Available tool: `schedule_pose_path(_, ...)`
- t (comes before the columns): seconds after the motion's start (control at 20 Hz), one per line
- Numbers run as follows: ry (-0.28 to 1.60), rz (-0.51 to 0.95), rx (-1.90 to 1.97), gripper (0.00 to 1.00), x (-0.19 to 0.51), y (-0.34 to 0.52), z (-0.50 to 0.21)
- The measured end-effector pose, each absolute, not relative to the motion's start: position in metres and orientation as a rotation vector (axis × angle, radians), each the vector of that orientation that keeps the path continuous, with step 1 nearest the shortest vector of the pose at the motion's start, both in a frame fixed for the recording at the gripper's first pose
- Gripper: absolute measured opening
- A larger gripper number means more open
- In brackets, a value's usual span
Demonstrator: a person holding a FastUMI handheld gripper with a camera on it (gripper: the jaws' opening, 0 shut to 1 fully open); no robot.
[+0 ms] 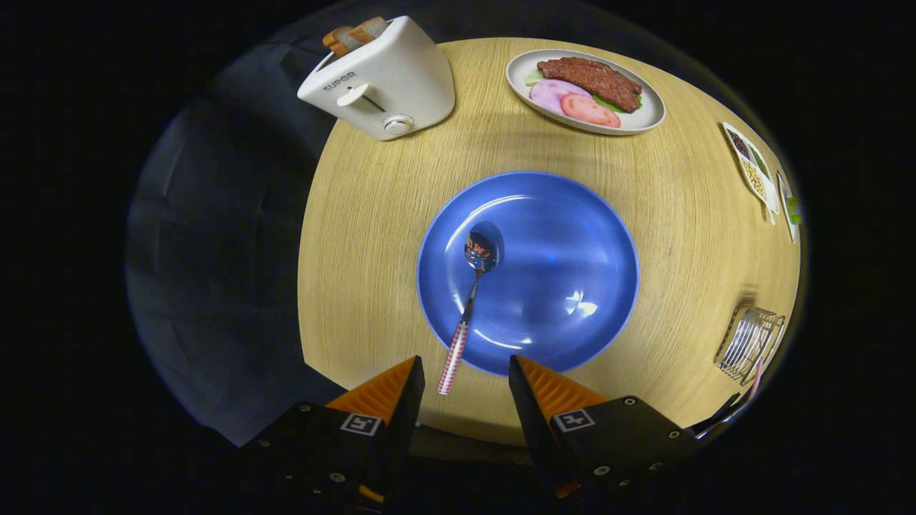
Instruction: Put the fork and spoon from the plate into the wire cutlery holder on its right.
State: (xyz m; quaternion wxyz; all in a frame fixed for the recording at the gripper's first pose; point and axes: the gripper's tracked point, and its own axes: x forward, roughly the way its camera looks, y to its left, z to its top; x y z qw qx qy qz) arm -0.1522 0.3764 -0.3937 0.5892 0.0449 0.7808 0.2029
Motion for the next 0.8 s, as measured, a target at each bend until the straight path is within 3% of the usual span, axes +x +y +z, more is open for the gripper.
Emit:
schedule_pose_path(0.15,1.82,0.426,0.107,0.67,-0.153,0.387,-0.41)
schedule_pose_path(0.3,1.828,0.373,0.095,0.5,-0.156,0.392,-0.429)
schedule_pose_path(0.45,1.836,0.323,0.062,0.41,-0.162,0.392,-0.444)
schedule_pose_path(0.7,1.824,0.288,-0.001,0.13,-0.167,0.382,-0.449)
schedule_pose_path(0.8,1.821,0.29,-0.034,0.12,-0.17,0.374,-0.45)
